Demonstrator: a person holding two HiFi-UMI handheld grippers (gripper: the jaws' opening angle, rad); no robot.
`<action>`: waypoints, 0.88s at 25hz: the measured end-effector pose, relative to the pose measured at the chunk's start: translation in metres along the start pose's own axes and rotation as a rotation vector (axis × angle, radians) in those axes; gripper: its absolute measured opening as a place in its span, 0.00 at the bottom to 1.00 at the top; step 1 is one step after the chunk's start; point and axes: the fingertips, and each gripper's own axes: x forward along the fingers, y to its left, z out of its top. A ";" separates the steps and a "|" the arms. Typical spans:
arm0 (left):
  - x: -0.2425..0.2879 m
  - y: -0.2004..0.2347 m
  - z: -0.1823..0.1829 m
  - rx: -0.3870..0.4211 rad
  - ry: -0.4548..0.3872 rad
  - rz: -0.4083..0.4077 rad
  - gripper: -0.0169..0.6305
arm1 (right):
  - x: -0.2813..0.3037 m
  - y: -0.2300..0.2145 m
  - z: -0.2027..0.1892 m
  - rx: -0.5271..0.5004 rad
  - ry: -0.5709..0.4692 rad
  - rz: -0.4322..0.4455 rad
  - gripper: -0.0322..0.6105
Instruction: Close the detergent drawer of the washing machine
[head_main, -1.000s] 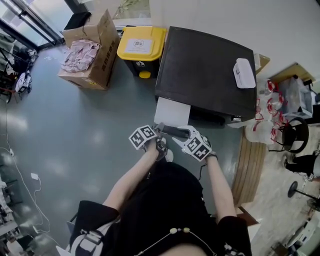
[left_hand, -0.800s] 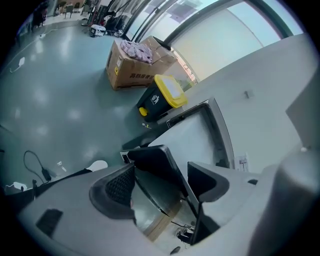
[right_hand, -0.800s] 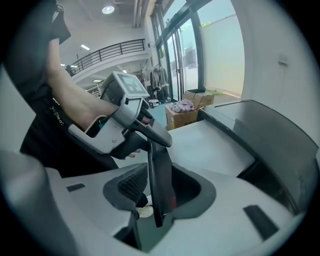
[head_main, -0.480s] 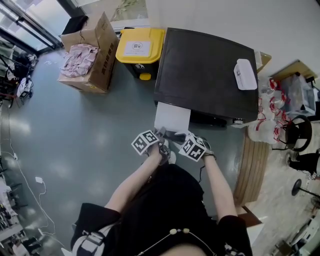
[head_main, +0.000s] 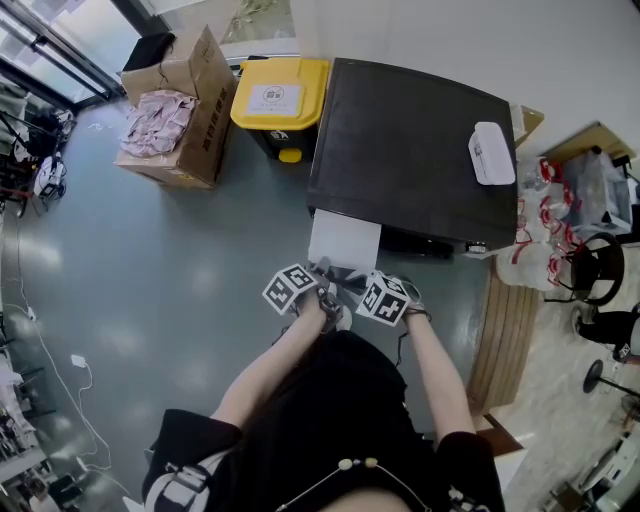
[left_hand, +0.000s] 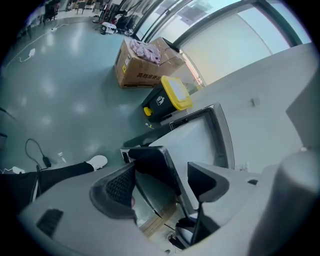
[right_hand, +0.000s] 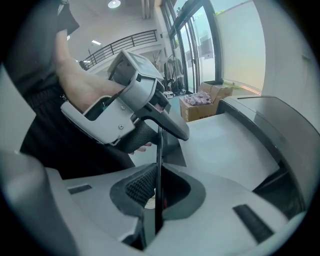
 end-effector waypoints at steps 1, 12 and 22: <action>0.000 0.000 0.000 -0.004 -0.003 0.003 0.52 | 0.000 0.000 0.000 0.002 0.005 0.005 0.11; 0.004 -0.003 0.003 -0.036 -0.020 0.024 0.52 | 0.000 -0.004 0.001 0.023 0.003 0.037 0.11; 0.022 -0.030 0.025 -0.037 -0.043 0.015 0.52 | -0.005 -0.041 0.012 0.028 0.009 -0.019 0.11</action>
